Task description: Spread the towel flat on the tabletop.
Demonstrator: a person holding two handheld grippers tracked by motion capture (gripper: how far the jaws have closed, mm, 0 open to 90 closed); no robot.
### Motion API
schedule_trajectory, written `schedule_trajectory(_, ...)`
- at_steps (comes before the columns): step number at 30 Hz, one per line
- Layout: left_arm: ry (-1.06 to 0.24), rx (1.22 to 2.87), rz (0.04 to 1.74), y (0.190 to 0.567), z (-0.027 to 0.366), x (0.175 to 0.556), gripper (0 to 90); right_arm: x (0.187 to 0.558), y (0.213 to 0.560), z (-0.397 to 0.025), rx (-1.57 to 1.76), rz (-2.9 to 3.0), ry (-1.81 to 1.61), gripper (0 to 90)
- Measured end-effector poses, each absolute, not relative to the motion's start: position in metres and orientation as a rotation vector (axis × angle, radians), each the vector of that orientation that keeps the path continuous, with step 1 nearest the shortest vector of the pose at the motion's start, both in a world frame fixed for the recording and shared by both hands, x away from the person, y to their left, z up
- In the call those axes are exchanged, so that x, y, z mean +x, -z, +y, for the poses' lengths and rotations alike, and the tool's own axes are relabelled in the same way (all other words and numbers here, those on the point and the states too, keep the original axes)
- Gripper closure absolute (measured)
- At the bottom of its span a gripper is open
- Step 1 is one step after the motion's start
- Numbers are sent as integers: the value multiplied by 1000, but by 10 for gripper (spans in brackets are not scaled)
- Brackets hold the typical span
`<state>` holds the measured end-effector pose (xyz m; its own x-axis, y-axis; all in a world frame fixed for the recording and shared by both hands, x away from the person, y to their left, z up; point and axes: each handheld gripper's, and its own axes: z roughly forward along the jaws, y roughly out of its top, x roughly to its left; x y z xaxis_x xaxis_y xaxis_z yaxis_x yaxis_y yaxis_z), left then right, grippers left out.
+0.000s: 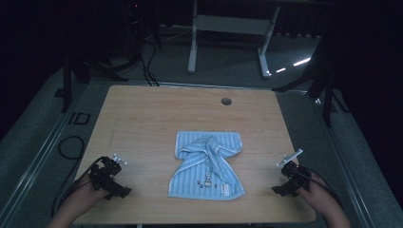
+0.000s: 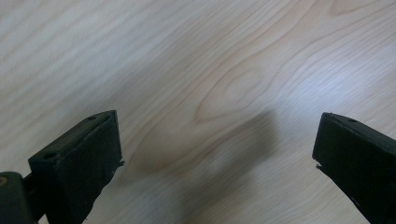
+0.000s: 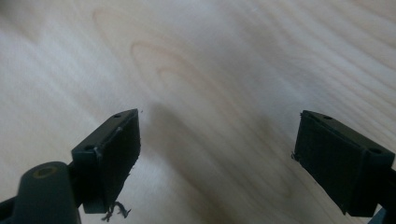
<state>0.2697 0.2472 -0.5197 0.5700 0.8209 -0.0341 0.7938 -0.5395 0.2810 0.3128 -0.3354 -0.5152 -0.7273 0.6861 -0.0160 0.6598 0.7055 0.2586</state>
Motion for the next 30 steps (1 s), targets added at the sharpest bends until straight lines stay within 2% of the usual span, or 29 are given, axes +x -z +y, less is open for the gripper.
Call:
schedule_trajectory(2, -102, 2577, 1313, 518, 240, 276, 9, 316, 516, -330, 1089, 2838, -293, 167)
schedule_trajectory(7, -140, 2629, 1253, 517, 225, 280, 14, 320, 518, -317, 1054, 2906, -222, 172)
schedule_trajectory(9, -146, 2634, 1242, 516, 220, 283, 70, 321, 518, -313, 1048, 2931, -212, 172)
schedule_trajectory(14, -135, 2664, 1190, 513, 206, 288, 71, 322, 517, -303, 992, 2941, -192, 132)
schedule_trajectory(18, -145, 2652, 1157, 508, 194, 293, 133, 323, 515, -294, 1000, 2932, -223, 123)
schedule_trajectory(25, -162, 2666, 1127, 508, 177, 301, 133, 325, 515, -278, 934, 2980, -184, 164)
schedule_trajectory(26, -147, 2684, 1079, 508, 166, 304, 145, 327, 514, -273, 905, 2989, -196, 214)
schedule_trajectory(28, -127, 2706, 1029, 508, 157, 306, 151, 329, 512, -267, 863, 3004, -202, 241)
schedule_trajectory(30, -123, 2710, 1013, 508, 153, 307, 205, 329, 511, -264, 839, 3010, -213, 244)
